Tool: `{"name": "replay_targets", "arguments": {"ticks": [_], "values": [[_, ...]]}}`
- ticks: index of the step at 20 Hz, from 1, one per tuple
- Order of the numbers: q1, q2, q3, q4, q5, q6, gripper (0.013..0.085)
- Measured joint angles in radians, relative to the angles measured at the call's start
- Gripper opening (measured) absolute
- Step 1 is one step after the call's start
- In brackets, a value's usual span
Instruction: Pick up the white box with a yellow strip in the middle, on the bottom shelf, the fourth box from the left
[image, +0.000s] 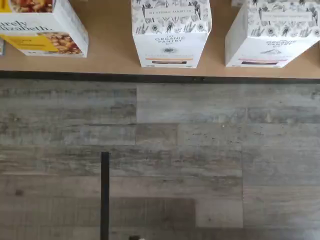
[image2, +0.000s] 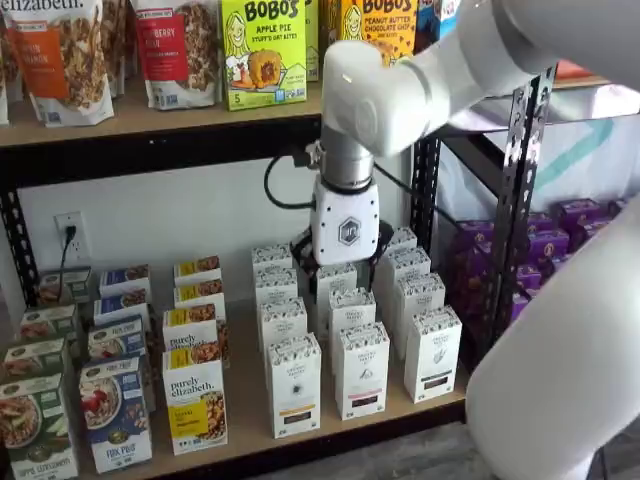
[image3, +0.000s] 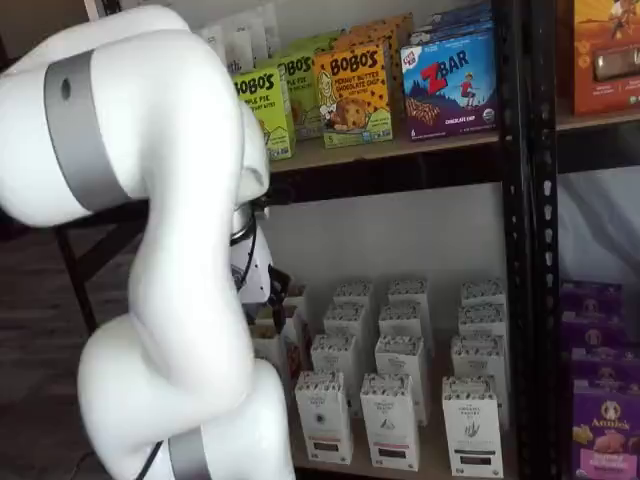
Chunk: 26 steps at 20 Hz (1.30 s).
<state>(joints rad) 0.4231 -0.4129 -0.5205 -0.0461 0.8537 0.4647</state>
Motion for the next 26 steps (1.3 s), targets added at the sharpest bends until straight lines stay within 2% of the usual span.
{"name": "replay_targets", "arguments": {"ticks": [4, 14, 17, 24, 26], "values": [[-0.023, 0.118, -0.012, 0.01, -0.113, -0.028, 0.085], [-0.09, 0.339, -0.071, 0.007, -0.278, -0.091, 0.085], [-0.098, 0.407, -0.094, 0.026, -0.311, -0.115, 0.085], [-0.103, 0.545, -0.143, 0.019, -0.39, -0.114, 0.085], [-0.102, 0.586, -0.159, 0.041, -0.425, -0.133, 0.085]]}}
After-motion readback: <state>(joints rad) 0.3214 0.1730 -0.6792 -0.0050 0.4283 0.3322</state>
